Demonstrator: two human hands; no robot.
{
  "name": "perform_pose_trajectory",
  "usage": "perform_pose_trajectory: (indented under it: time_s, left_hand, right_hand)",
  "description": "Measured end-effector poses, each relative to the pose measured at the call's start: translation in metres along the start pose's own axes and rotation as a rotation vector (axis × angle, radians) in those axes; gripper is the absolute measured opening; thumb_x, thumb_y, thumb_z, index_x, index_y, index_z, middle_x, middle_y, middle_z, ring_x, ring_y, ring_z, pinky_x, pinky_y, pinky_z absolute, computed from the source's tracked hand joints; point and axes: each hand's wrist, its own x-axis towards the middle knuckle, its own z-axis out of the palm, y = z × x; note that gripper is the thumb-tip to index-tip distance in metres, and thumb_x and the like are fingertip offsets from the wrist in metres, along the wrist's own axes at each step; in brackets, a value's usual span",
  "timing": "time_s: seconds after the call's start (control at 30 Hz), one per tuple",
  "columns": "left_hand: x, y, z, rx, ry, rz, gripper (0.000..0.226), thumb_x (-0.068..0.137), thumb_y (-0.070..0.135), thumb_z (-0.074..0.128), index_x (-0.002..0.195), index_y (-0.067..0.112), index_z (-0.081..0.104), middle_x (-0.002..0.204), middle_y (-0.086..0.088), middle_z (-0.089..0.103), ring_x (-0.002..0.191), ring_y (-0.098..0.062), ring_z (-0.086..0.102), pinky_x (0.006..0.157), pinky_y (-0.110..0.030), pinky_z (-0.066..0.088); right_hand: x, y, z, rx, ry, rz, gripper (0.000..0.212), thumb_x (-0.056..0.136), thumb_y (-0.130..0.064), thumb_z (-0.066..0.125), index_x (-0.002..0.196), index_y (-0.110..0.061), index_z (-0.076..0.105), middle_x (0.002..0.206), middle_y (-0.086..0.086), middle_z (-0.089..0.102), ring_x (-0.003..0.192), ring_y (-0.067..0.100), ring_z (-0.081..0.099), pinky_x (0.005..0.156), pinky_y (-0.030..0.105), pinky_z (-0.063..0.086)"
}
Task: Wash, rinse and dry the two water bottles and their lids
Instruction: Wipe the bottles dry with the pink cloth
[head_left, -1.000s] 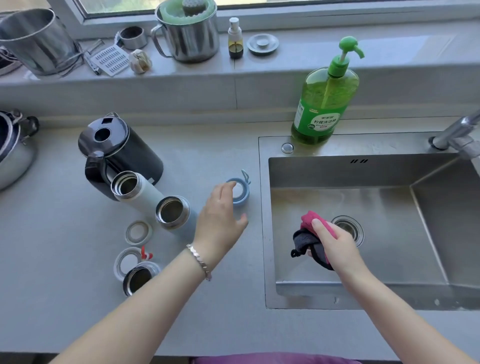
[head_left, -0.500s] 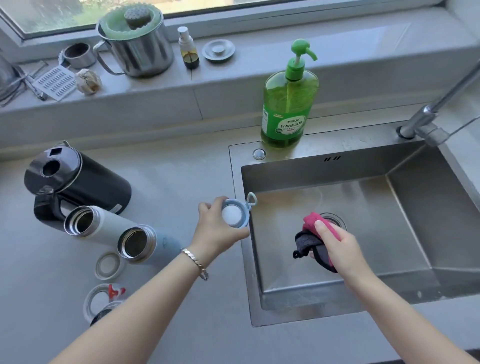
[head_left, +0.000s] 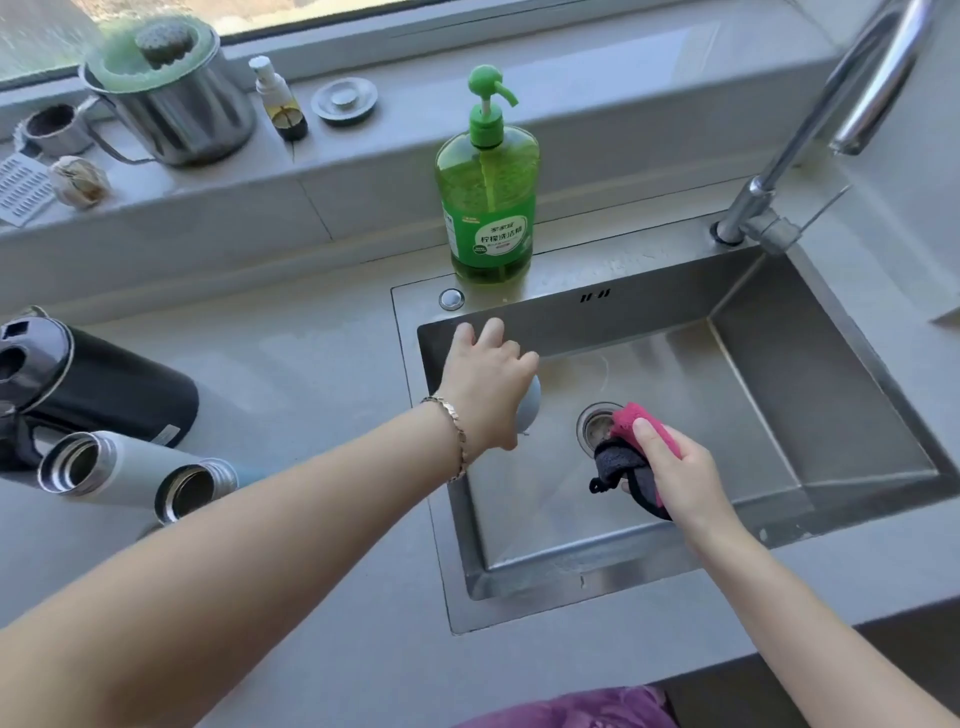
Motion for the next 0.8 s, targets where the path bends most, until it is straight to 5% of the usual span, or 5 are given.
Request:
perform_pose_trajectory:
  time_s: [0.2, 0.33, 0.43, 0.6, 0.8]
  left_hand:
    - [-0.018, -0.004, 0.001, -0.962, -0.06, -0.586, 0.085, 0.065, 0.033, 0.075, 0.137, 0.02, 0.032, 0.115, -0.004, 0.053, 0.097, -0.021, 0.052, 0.073, -0.03, 0.048]
    - [-0.048, -0.002, 0.001, -1.895, -0.098, -0.845, 0.028, 0.077, 0.018, 0.074, 0.1, 0.011, 0.06, 0.112, -0.016, 0.063, 0.092, -0.025, 0.065, 0.065, -0.028, 0.059]
    - [-0.069, 0.001, 0.0, -1.942, 0.017, -0.74, 0.036, 0.07, 0.024, 0.079, 0.102, 0.011, 0.069, 0.094, -0.007, 0.072, 0.081, -0.013, 0.069, 0.074, -0.028, 0.058]
    - [-0.096, -0.014, -0.001, -1.765, 0.276, -0.639, 0.063, 0.039, 0.027, 0.086, 0.095, 0.026, 0.058, 0.09, -0.001, 0.07, 0.077, -0.013, 0.07, 0.069, -0.028, 0.057]
    - [-0.119, -0.023, 0.005, -1.234, 0.418, -0.106, 0.064, 0.051, 0.013, 0.085, 0.105, 0.033, 0.055, 0.106, 0.015, 0.062, 0.092, -0.005, 0.061, 0.08, -0.019, 0.05]
  right_hand:
    - [-0.019, -0.015, 0.008, 0.284, -0.076, 0.104, 0.046, 0.101, -0.023, 0.032, 0.104, 0.017, 0.054, 0.067, 0.022, 0.061, 0.052, 0.012, 0.054, 0.053, 0.012, 0.047]
    - [-0.041, -0.014, 0.044, 0.26, -0.102, -0.098, 0.037, 0.102, -0.03, 0.029, 0.114, -0.017, 0.062, 0.104, -0.005, 0.066, 0.103, 0.01, 0.06, 0.088, 0.011, 0.043]
    - [-0.053, -0.018, 0.074, 0.107, -0.211, -0.358, 0.033, 0.093, -0.035, 0.036, 0.124, -0.043, 0.045, 0.13, -0.013, 0.043, 0.119, -0.016, 0.039, 0.097, 0.002, 0.028]
    - [-0.048, -0.041, 0.087, 0.157, -0.347, -0.35, 0.024, 0.097, -0.029, 0.043, 0.111, -0.046, 0.053, 0.119, -0.013, 0.053, 0.109, -0.002, 0.051, 0.092, 0.01, 0.04]
    - [-0.043, -0.071, 0.085, 0.309, -0.621, 0.318, 0.028, 0.064, -0.049, 0.066, 0.079, -0.026, 0.065, 0.073, -0.001, 0.063, 0.06, 0.015, 0.06, 0.054, 0.022, 0.045]
